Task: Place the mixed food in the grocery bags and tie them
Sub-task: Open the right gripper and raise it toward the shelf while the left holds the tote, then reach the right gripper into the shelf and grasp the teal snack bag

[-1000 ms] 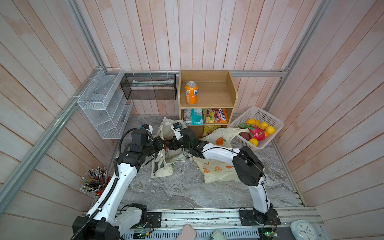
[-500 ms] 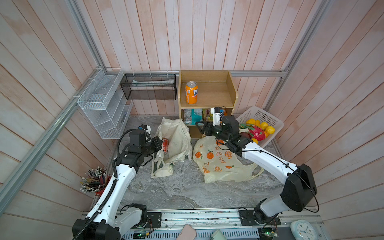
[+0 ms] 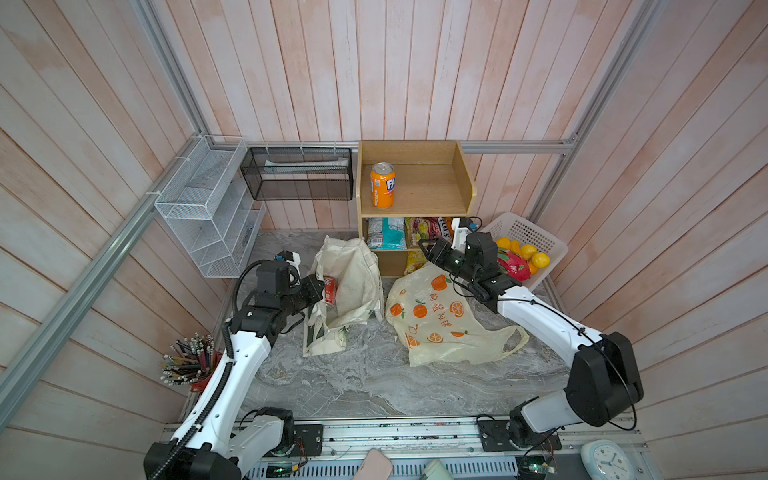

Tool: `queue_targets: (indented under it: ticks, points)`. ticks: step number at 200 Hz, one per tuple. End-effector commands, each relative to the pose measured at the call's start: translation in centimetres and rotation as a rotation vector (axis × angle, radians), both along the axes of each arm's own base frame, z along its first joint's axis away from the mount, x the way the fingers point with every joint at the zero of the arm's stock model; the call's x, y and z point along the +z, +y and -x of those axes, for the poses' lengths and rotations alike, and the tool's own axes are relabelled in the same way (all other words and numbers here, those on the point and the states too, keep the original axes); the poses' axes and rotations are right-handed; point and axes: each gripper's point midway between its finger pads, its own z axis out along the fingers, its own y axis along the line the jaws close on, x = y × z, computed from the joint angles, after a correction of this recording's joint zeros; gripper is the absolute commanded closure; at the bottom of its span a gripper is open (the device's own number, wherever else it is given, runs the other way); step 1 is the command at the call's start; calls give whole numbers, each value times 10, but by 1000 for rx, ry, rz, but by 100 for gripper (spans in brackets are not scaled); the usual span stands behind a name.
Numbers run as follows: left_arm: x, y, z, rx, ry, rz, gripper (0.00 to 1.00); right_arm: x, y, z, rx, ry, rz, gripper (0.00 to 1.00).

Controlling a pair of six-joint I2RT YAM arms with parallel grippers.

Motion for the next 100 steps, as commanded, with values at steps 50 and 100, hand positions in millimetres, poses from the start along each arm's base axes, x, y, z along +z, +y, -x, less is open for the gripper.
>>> queue_targets:
  ticks: [50,100]
  points:
    - [11,-1,0,-24,-49,21,100,-20,21,-23,5,44,-22,56]
    - [10,3,1,-16,-51,9,100,-24,35,-35,18,52,-28,57]
